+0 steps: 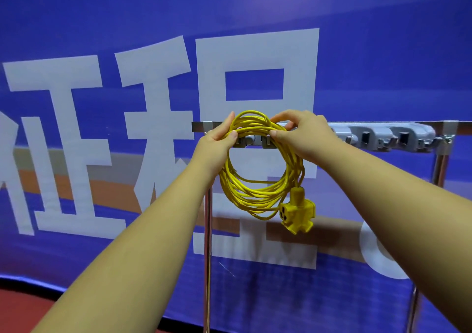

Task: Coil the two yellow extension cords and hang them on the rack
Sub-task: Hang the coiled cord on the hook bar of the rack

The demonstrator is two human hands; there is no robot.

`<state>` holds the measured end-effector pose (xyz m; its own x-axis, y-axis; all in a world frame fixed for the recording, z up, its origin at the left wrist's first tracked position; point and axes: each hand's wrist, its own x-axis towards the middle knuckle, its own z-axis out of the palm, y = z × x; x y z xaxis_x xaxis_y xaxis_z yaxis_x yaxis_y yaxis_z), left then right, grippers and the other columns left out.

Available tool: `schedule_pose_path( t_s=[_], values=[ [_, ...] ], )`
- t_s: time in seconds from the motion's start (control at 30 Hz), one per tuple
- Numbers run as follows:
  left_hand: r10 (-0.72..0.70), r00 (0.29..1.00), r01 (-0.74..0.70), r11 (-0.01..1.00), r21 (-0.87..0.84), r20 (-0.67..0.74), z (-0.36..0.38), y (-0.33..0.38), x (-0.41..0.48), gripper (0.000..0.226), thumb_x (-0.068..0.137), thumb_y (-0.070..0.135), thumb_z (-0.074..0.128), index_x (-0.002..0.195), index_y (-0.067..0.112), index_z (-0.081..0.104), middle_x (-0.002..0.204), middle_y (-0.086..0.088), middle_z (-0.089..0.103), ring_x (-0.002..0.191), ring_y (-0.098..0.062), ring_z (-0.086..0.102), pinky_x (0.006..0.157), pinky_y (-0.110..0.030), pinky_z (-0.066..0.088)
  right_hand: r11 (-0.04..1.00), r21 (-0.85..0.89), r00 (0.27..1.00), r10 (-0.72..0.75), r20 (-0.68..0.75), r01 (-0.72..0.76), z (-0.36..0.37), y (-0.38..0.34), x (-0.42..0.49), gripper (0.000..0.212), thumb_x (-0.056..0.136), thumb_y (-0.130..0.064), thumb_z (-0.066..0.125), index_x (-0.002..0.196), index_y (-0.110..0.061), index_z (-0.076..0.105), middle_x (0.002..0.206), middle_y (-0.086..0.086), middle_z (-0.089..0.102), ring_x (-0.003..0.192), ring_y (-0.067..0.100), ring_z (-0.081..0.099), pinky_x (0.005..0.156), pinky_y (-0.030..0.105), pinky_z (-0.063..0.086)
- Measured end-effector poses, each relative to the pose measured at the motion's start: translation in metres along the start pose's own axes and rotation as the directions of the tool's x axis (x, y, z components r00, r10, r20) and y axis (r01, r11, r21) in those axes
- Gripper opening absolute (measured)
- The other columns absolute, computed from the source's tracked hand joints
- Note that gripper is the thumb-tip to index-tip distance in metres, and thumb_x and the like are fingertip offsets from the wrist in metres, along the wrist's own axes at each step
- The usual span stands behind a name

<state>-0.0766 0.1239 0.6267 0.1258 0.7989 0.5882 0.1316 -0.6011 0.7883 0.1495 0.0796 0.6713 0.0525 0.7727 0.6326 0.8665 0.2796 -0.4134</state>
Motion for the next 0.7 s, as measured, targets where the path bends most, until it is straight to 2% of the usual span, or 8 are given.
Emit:
schedule_pose_path(
  t_s=[0.13, 0.17, 0.23, 0.3, 0.37, 0.5, 0.6, 0.7],
  values=[
    [0.001, 1.0, 0.0, 0.999, -0.043, 0.019, 0.002, -0.002, -0.004, 0.048, 0.108, 0.024, 0.049, 0.152, 0.043, 0.045, 0.157, 0.0, 0.05, 0.144, -0.018, 0.046, 0.121, -0.041, 0.038, 1.0, 0.017, 0.998, -0.02, 0.056, 0.019, -0.006, 0.004, -0.002, 0.031, 0.092, -0.064, 0.065, 0.123, -0.058, 0.065, 0.122, -0.005, 0.065, 0.123, 0.035, 0.056, 0.097, 0.061, 0.057],
    [0.004, 1.0, -0.004, 1.0, -0.008, 0.025, 0.0, -0.001, -0.003, 0.048, 0.109, 0.026, 0.048, 0.153, 0.044, 0.043, 0.157, -0.001, 0.048, 0.14, -0.017, 0.05, 0.116, -0.037, 0.042, 0.999, 0.024, 0.998, -0.029, 0.062, 0.028, -0.006, 0.006, -0.003, 0.031, 0.095, -0.062, 0.065, 0.126, -0.056, 0.065, 0.126, -0.003, 0.064, 0.125, 0.035, 0.055, 0.097, 0.061, 0.057],
    [0.008, 0.999, -0.01, 0.998, 0.054, 0.037, -0.003, 0.001, 0.0, 0.049, 0.109, 0.028, 0.046, 0.154, 0.046, 0.041, 0.155, -0.002, 0.049, 0.12, -0.008, 0.058, 0.095, -0.023, 0.051, 0.999, 0.027, 0.997, -0.035, 0.068, 0.033, -0.008, 0.007, -0.004, 0.033, 0.098, -0.059, 0.062, 0.13, -0.054, 0.065, 0.13, -0.002, 0.061, 0.128, 0.036, 0.053, 0.099, 0.062, 0.056],
    [-0.009, 0.999, 0.006, 0.998, 0.068, 0.042, -0.006, 0.003, 0.004, 0.049, 0.108, 0.026, 0.047, 0.154, 0.044, 0.043, 0.149, 0.0, 0.055, 0.108, -0.006, 0.06, 0.081, -0.016, 0.05, 0.999, 0.027, 0.997, -0.024, 0.067, 0.023, -0.007, 0.005, -0.006, 0.033, 0.098, -0.056, 0.063, 0.131, -0.051, 0.066, 0.13, -0.003, 0.06, 0.13, 0.035, 0.052, 0.1, 0.062, 0.055],
    [-0.032, 0.998, 0.03, 0.999, 0.03, 0.059, -0.009, 0.006, 0.004, 0.05, 0.106, 0.023, 0.049, 0.152, 0.041, 0.047, 0.145, 0.002, 0.059, 0.115, -0.012, 0.062, 0.084, -0.019, 0.053, 1.0, 0.016, 0.999, -0.012, 0.042, 0.012, -0.006, 0.002, -0.006, 0.033, 0.096, -0.055, 0.064, 0.128, -0.051, 0.066, 0.133, -0.001, 0.062, 0.128, 0.034, 0.054, 0.099, 0.061, 0.056],
    [-0.101, 0.992, 0.104, 0.994, -0.036, 0.072, -0.009, 0.01, 0.002, 0.054, 0.095, 0.027, 0.055, 0.146, 0.047, 0.053, 0.145, 0.003, 0.061, 0.132, -0.021, 0.058, 0.109, -0.042, 0.05, 0.999, -0.046, 1.0, 0.008, 0.004, -0.008, -0.001, -0.007, -0.006, 0.029, 0.096, -0.049, 0.069, 0.124, -0.05, 0.065, 0.135, 0.005, 0.062, 0.12, 0.036, 0.06, 0.095, 0.057, 0.059],
    [-0.134, 0.987, 0.138, 0.989, -0.049, 0.087, -0.011, 0.017, 0.002, 0.057, 0.091, 0.025, 0.056, 0.144, 0.044, 0.056, 0.141, 0.003, 0.064, 0.13, -0.022, 0.06, 0.11, -0.047, 0.05, 0.998, -0.069, 1.0, 0.014, -0.013, -0.015, -0.001, -0.009, -0.008, 0.034, 0.096, -0.047, 0.071, 0.129, -0.049, 0.065, 0.136, 0.008, 0.06, 0.121, 0.037, 0.059, 0.095, 0.057, 0.059],
    [-0.071, 0.997, 0.07, 0.997, 0.016, 0.039, -0.012, 0.023, 0.003, 0.052, 0.098, 0.014, 0.058, 0.144, 0.039, 0.059, 0.141, 0.001, 0.064, 0.124, -0.02, 0.063, 0.103, -0.043, 0.056, 0.995, -0.094, 0.997, -0.05, -0.067, 0.043, -0.006, -0.009, -0.015, 0.049, 0.094, -0.042, 0.075, 0.14, -0.046, 0.059, 0.133, 0.007, 0.056, 0.127, 0.033, 0.052, 0.101, 0.051, 0.053]
  ],
)
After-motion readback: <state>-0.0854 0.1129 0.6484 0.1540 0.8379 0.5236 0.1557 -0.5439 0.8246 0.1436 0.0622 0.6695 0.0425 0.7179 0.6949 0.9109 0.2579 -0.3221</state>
